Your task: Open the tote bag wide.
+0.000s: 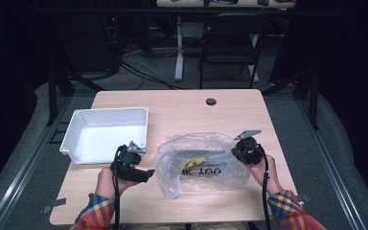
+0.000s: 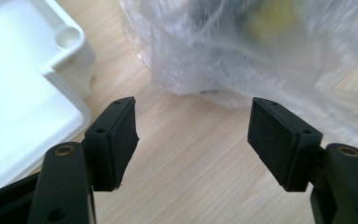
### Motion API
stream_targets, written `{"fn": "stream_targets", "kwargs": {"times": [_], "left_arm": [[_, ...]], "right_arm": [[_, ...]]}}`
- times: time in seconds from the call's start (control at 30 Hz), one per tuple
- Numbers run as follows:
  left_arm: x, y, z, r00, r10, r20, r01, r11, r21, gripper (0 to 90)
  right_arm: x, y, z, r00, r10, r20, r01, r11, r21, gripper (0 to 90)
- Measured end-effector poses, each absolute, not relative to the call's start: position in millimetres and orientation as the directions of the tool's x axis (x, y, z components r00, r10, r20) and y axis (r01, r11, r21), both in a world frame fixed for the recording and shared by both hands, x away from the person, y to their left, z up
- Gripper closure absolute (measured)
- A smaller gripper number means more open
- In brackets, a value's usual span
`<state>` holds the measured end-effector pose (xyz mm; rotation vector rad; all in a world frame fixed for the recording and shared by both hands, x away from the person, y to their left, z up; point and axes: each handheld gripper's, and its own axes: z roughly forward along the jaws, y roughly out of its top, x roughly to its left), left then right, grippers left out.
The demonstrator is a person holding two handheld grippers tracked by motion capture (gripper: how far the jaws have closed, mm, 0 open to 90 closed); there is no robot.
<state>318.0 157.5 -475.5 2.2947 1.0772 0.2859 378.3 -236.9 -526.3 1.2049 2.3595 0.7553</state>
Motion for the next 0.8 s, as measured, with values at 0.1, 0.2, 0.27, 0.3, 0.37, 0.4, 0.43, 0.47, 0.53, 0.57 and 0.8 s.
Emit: {"fn": "stream_targets", "kwargs": {"times": [0.1, 0.2, 0.27, 0.3, 0.37, 0.4, 0.43, 0.47, 0.53, 0.57, 0.8], "left_arm": [[317, 157, -462, 0.654, 0.755, -0.055, 0.615, -0.488, 0.62, 30.9], [316, 146, -447, 0.674, 0.737, -0.05, 0.579, -0.485, 0.655, 29.4], [315, 133, -439, 0.702, 0.711, -0.033, 0.547, -0.508, 0.665, 26.7], [315, 126, -436, 0.72, 0.694, -0.02, 0.528, -0.528, 0.665, 26.1], [316, 112, -437, 0.741, 0.671, -0.008, 0.509, -0.555, 0.658, 25.1], [317, 106, -440, 0.747, 0.664, 0.013, 0.502, -0.577, 0.644, 24.8], [318, 101, -443, 0.75, 0.661, 0.024, 0.501, -0.592, 0.631, 24.7], [320, 96, -448, 0.757, 0.653, 0.034, 0.499, -0.611, 0.615, 24.7], [324, 88, -461, 0.762, 0.644, 0.063, 0.5, -0.647, 0.576, 25.9], [326, 85, -468, 0.765, 0.64, 0.074, 0.503, -0.665, 0.553, 27.1], [338, 80, -507, 0.762, 0.637, 0.119, 0.53, -0.718, 0.452, 52.1]], "right_arm": [[378, -235, -526, -0.557, 0.825, -0.094, 0.614, 0.486, 0.622, 88.8], [378, -233, -524, -0.56, 0.823, -0.099, 0.615, 0.492, 0.616, 88.8], [378, -232, -524, -0.561, 0.822, -0.099, 0.611, 0.491, 0.621, 88.7], [378, -231, -524, -0.56, 0.822, -0.099, 0.611, 0.491, 0.62, 88.8], [378, -230, -524, -0.565, 0.819, -0.1, 0.607, 0.495, 0.622, 88.8], [378, -230, -524, -0.569, 0.816, -0.103, 0.607, 0.501, 0.617, 88.8], [378, -229, -524, -0.567, 0.817, -0.105, 0.606, 0.501, 0.618, 88.8], [378, -229, -524, -0.568, 0.816, -0.106, 0.606, 0.502, 0.617, 88.8], [377, -228, -524, -0.567, 0.817, -0.105, 0.605, 0.5, 0.62, 88.8], [377, -228, -524, -0.569, 0.816, -0.103, 0.604, 0.5, 0.621, 88.8], [376, -226, -524, -0.581, 0.808, -0.101, 0.599, 0.509, 0.619, 88.8]]}}
